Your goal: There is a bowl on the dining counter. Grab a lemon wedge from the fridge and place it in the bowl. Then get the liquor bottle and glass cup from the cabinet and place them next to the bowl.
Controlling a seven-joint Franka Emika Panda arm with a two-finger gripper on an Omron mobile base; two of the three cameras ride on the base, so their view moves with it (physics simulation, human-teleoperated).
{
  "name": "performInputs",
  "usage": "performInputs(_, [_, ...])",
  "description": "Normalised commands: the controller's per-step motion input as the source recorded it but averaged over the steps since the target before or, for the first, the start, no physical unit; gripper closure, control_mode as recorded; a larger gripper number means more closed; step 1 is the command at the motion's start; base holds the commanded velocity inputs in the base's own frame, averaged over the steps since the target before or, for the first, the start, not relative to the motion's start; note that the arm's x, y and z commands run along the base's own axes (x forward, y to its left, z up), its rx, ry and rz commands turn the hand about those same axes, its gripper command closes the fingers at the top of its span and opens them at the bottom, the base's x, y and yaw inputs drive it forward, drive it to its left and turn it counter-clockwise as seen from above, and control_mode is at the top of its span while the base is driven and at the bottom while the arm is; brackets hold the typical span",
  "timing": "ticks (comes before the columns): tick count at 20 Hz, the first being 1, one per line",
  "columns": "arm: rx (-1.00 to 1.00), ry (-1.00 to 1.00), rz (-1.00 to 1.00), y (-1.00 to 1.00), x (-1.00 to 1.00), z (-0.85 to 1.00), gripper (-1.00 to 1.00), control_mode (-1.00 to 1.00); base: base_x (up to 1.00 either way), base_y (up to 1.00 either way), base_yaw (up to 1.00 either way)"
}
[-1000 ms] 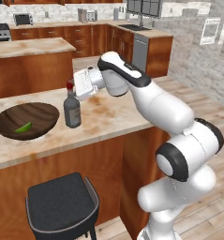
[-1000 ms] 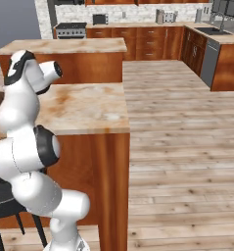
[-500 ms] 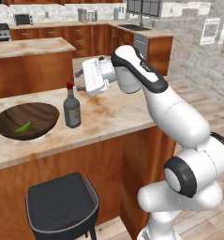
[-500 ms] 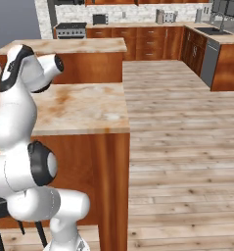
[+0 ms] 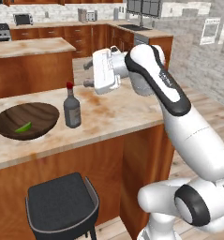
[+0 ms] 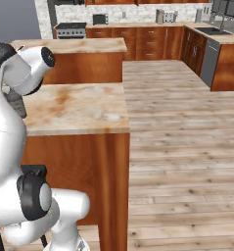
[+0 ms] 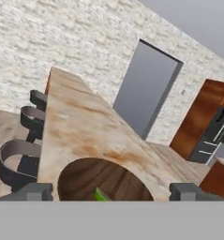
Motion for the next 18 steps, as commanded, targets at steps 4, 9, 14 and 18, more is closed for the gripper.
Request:
performInputs(4, [0.0, 0.0, -0.4, -0.01, -1.0, 0.18, -1.0, -1.0, 0.0, 0.0, 0.0])
performInputs(9, [0.0, 0.0, -0.42, -0.15, -1.0, 0.11, -1.0, -1.0, 0.0, 0.0, 0.0])
performInputs(14, [0.0, 0.0, -0.34, -0.44, -1.0, 0.08, -1.0, -1.0, 0.0, 0.0, 0.0])
performInputs(18, [0.0, 0.0, -0.25, -0.68, -0.95, 0.14, -1.0, -1.0, 0.0, 0.0, 0.0])
